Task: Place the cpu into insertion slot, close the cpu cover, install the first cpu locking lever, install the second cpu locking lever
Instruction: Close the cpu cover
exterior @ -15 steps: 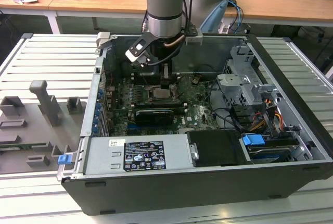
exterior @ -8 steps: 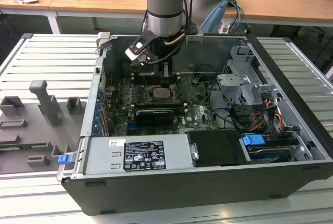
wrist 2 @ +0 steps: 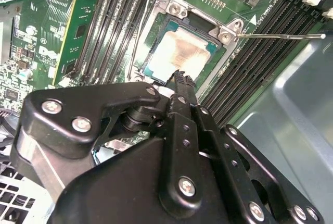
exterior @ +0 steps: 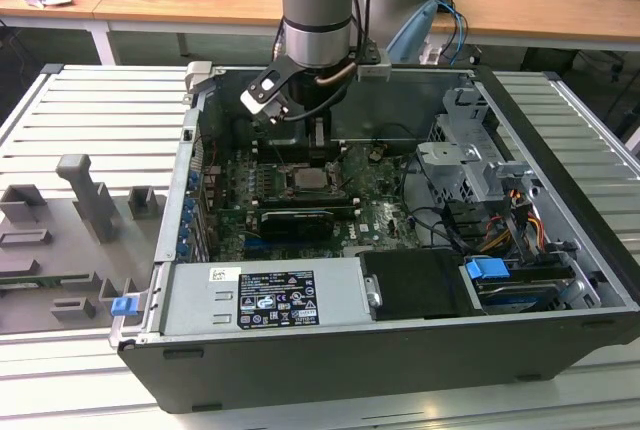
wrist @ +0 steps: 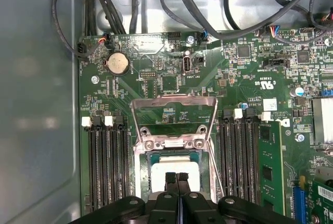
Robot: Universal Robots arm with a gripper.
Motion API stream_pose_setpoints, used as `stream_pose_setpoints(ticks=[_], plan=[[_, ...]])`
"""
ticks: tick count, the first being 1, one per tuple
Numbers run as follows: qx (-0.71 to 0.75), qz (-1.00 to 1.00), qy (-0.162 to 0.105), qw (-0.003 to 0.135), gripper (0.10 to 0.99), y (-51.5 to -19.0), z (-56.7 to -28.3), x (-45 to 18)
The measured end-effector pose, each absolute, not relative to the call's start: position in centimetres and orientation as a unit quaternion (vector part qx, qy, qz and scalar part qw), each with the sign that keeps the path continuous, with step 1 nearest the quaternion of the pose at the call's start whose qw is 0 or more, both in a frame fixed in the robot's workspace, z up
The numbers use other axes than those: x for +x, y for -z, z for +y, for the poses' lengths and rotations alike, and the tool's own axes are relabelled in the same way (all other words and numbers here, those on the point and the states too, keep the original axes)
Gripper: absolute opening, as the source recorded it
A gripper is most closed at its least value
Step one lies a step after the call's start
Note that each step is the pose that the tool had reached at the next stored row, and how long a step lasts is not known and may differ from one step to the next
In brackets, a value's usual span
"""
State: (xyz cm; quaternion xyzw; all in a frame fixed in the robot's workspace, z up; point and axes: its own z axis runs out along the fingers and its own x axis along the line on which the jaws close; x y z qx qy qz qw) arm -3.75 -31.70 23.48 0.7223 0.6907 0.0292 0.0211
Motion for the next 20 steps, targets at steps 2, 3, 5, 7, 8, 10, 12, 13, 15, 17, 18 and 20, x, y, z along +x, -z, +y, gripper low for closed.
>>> stream_pose_setpoints(ticks=[2, 3, 5, 7, 8, 10, 12, 13, 15, 17, 18, 20], plan=[[0.722, 0.691, -0.03, 0.02, 0.106, -23.58, -31.7, -3.75], [0.722, 0.691, -0.03, 0.02, 0.106, -23.61, -31.7, -3.75], [0.722, 0.691, -0.031, 0.02, 0.106, -23.65, -31.71, -3.75], [0.722, 0.691, -0.031, 0.019, 0.106, -23.68, -31.71, -3.75], [0.722, 0.691, -0.031, 0.019, 0.106, -23.73, -31.71, -3.75], [0.722, 0.691, -0.031, 0.019, 0.106, -23.82, -31.71, -3.75], [0.722, 0.691, -0.031, 0.019, 0.106, -23.97, -31.71, -3.75], [0.722, 0.691, -0.031, 0.019, 0.106, -24.0, -31.71, -3.75], [0.722, 0.691, -0.031, 0.019, 0.106, -24.07, -31.71, -3.75], [0.722, 0.691, -0.031, 0.019, 0.106, -24.24, -31.71, -3.75], [0.722, 0.691, -0.031, 0.019, 0.106, -24.29, -31.71, -3.75], [0.722, 0.691, -0.031, 0.019, 0.106, -24.38, -31.7, -3.75]])
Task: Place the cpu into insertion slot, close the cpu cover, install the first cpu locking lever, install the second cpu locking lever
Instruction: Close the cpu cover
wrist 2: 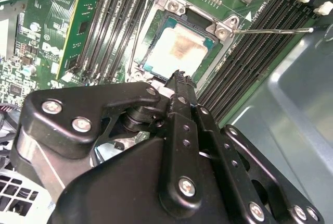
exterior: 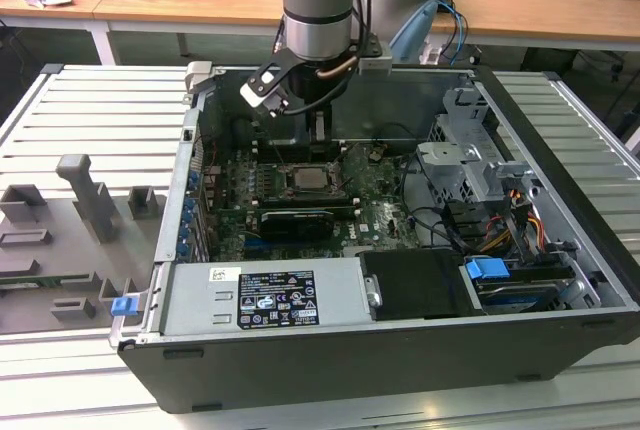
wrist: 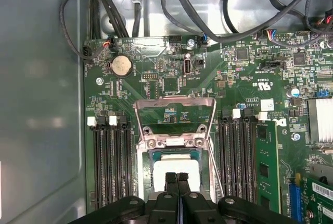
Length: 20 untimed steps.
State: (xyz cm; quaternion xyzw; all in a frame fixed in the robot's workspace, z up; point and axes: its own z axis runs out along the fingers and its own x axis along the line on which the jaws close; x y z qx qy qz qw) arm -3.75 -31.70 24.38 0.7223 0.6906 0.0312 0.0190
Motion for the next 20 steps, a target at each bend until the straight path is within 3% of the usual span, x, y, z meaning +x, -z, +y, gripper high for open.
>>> stream_pose_setpoints(ticks=[20], plan=[[0.723, 0.69, -0.032, 0.019, 0.106, -25.11, -31.71, -3.75]])
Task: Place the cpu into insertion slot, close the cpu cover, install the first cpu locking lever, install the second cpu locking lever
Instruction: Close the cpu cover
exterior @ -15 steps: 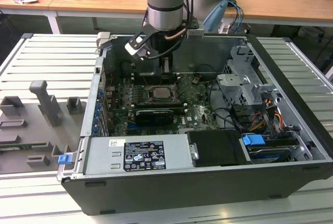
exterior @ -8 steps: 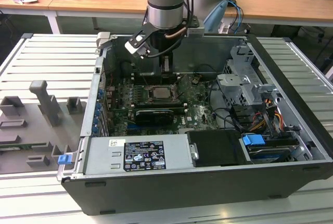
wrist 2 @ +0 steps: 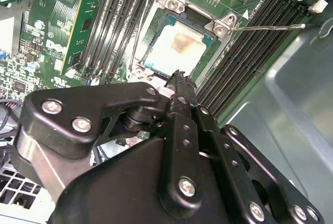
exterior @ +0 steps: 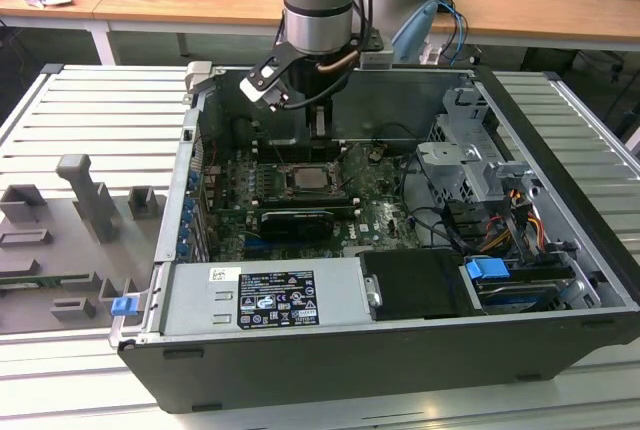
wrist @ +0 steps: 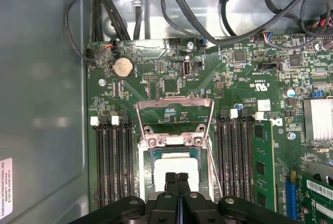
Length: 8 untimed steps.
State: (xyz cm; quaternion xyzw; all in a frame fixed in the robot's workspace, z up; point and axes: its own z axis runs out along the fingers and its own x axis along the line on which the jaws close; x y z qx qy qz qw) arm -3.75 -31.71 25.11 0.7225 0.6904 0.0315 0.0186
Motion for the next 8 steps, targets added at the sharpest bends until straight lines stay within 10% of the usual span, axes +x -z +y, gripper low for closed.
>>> stream_pose_setpoints(ticks=[8], plan=[[0.723, 0.69, -0.032, 0.019, 0.106, -25.32, -31.71, -3.75]])
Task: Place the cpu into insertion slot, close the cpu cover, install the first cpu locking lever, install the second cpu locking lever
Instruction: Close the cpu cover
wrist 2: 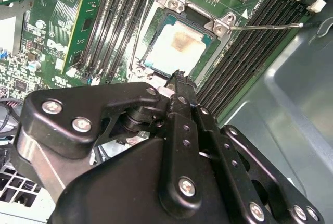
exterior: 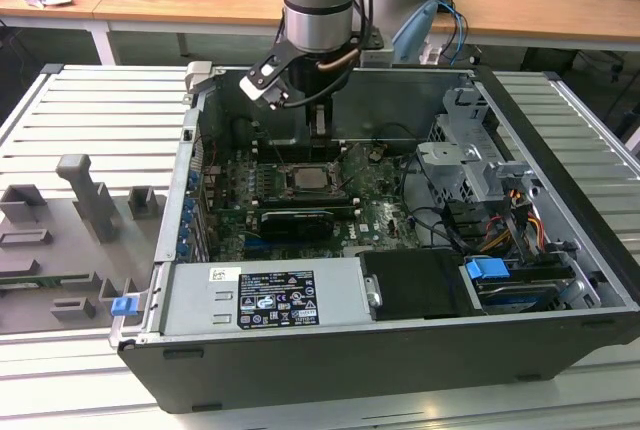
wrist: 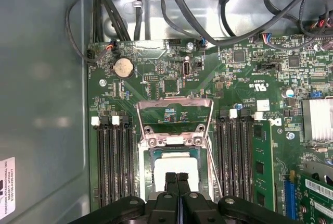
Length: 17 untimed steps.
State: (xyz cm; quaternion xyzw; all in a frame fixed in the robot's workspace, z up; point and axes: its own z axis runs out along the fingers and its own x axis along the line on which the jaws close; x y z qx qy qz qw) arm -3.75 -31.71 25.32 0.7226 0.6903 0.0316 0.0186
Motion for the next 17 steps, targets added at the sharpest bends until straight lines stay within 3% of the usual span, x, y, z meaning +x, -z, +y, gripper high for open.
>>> stream_pose_setpoints(ticks=[17], plan=[[0.723, 0.69, -0.032, 0.019, 0.106, -25.91, -31.71, -3.75]])
